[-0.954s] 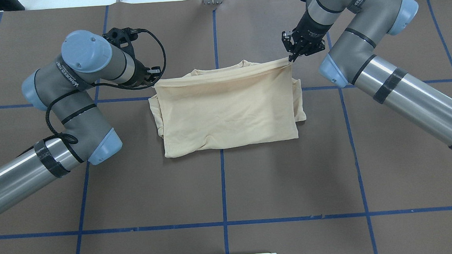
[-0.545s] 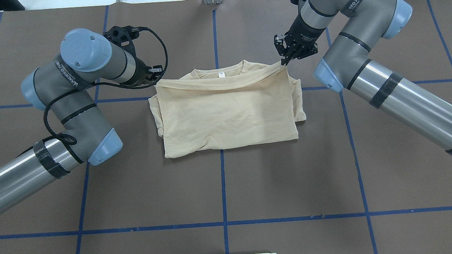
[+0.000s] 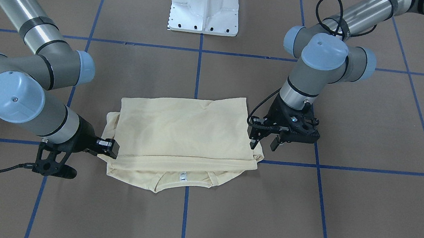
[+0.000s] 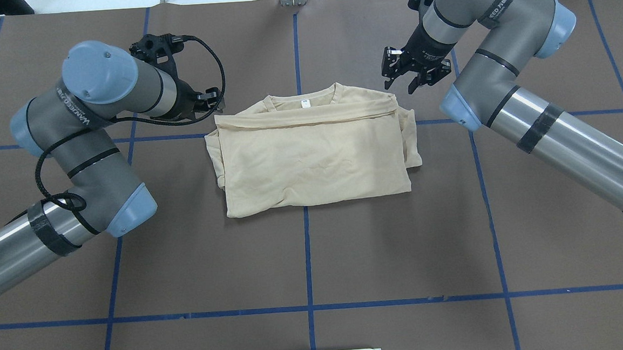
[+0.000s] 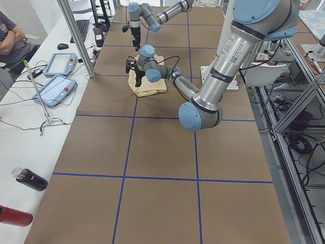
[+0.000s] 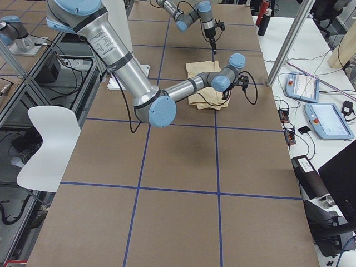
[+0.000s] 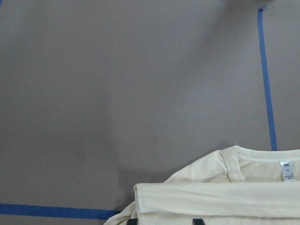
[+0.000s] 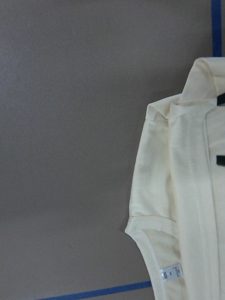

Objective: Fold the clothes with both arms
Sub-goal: 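Open the right gripper at the collar and raise both grippers off the shirt, then lower the right gripper onto the folded shirt's side edge nearest it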

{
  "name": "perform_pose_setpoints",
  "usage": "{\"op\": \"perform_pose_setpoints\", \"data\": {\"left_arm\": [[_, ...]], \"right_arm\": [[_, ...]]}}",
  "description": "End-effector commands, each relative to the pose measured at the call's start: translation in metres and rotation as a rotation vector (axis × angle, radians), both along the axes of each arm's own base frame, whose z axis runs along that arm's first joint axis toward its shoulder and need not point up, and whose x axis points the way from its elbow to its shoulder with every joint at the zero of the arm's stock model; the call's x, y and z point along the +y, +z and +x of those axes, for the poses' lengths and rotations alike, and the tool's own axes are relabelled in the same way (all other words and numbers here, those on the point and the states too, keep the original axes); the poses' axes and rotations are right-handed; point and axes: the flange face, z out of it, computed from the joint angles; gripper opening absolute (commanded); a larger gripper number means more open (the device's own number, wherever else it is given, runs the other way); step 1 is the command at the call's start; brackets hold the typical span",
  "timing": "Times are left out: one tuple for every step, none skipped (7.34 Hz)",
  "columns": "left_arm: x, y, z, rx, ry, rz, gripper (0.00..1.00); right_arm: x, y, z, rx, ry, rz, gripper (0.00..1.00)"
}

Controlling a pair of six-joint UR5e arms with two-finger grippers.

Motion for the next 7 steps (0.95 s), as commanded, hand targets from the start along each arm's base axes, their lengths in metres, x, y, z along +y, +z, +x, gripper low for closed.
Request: {"op": "perform_pose_setpoints", "data": {"left_arm": [[0.013,-0.011,-0.015,0.000,0.002,0.002,1.00],[0.016,-0.016,-0.018,0.000,0.001,0.000,1.00],[0.017,-0.017,-0.019,0.003,-0.001,0.002,1.00],[0.018,-0.019,-0.020,0.006,-0.003,0.004,1.00],[0.020,-0.024,-0.023,0.015,-0.005,0.009,1.00],[0.021,-0.025,-0.022,0.018,-0.004,0.010,1.00],[0.021,-0.025,-0.022,0.015,-0.004,0.007,1.00]], "right_arm": [[0.029,0.015,0.006,-0.039,0.014,0.003,1.00],[0.060,0.005,-0.005,-0.054,0.031,-0.030,1.00],[0.102,0.011,-0.020,-0.048,0.045,-0.073,1.00],[0.125,0.006,-0.030,-0.050,0.060,-0.107,0.99],[0.141,0.011,-0.046,-0.033,0.082,-0.142,0.99],[0.151,0.017,-0.055,-0.016,0.082,-0.138,0.99],[0.163,0.032,-0.064,0.011,0.077,-0.139,0.99]]}}
